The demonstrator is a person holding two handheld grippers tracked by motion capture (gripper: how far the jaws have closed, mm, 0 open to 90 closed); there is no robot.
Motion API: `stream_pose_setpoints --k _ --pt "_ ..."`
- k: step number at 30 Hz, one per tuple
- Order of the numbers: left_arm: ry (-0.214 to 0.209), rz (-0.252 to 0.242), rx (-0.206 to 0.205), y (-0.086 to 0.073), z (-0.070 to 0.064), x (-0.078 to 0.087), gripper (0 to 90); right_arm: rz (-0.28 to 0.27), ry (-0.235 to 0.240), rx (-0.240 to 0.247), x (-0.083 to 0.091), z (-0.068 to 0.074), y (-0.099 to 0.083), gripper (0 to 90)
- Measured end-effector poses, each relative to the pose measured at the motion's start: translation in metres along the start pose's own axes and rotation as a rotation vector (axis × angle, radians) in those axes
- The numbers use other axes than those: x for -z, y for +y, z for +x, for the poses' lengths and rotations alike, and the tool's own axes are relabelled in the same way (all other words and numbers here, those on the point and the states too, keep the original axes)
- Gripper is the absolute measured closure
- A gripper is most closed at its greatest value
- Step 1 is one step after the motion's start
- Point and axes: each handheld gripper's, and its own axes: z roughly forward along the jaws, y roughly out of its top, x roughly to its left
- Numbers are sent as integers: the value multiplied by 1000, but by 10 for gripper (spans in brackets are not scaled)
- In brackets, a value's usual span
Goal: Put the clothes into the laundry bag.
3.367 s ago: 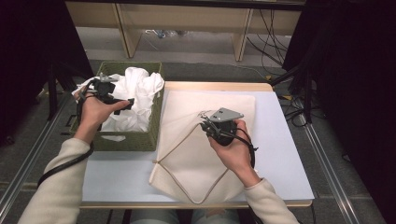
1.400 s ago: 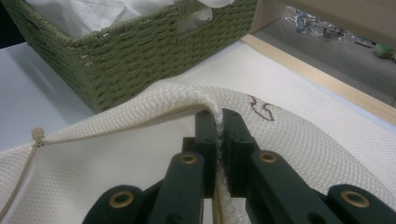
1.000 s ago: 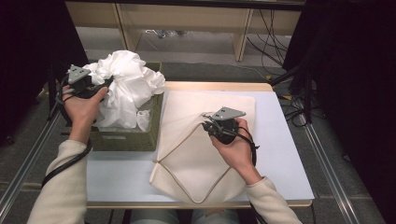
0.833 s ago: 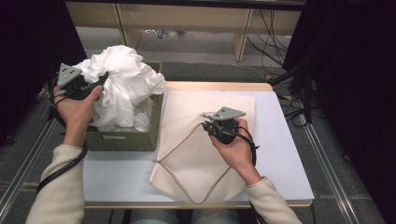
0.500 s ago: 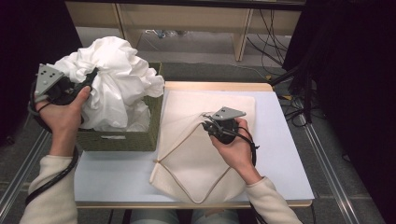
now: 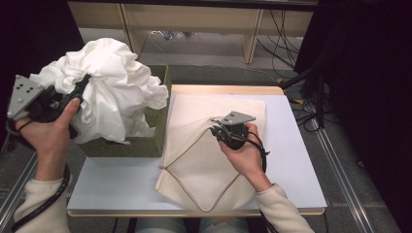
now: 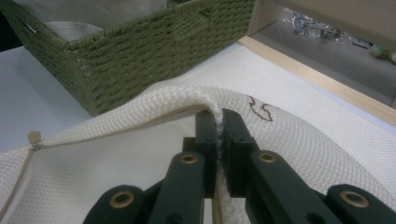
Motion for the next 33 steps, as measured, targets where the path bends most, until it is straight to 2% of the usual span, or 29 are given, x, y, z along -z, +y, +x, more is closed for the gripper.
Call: stream_pose_setpoints --k 2,7,10,14,15,17,19,21,23,24,25,27,28,29,30,32,33 --pt "0 -17 7 5 -2 8 737 1 2 1 0 0 0 869" --pt "-39 -45 10 19 -10 33 736 -2 -1 2 0 0 0 869" --pt "-62 -89 16 25 -15 44 736 2 -2 2 1 0 0 869" --pt "-98 -100 10 32 -22 60 736 2 -5 -2 1 0 1 869" --pt "-108 -105 26 33 -24 63 735 2 -7 6 1 0 1 869" --pt "-123 -94 28 36 -28 70 736 0 -3 9 1 1 1 869" --pt "-160 -100 39 40 -34 75 735 -3 0 8 1 1 1 869" --pt "-191 -98 26 42 -41 80 736 -1 -7 -11 2 2 1 869" --pt "-244 -74 26 45 -52 86 735 0 -2 -2 2 0 1 869" --pt "-275 -78 5 45 -56 87 735 -3 -14 5 3 0 1 869" --pt "-303 -75 6 46 -61 89 735 -1 -13 4 4 -1 2 869" --pt "-356 -68 42 47 -73 92 735 -1 -3 0 4 0 2 869" --pt "-400 -58 54 48 -78 94 735 0 -4 1 4 0 2 869" --pt "-431 -55 62 49 -83 95 735 1 -3 -2 4 0 2 869" --pt "-472 -50 53 51 -88 97 735 0 -12 6 4 0 2 869" --pt "-531 -45 73 53 -97 97 735 -2 -16 9 4 0 2 869" --pt "-560 -48 72 54 -102 97 734 -6 -7 0 3 1 2 869"
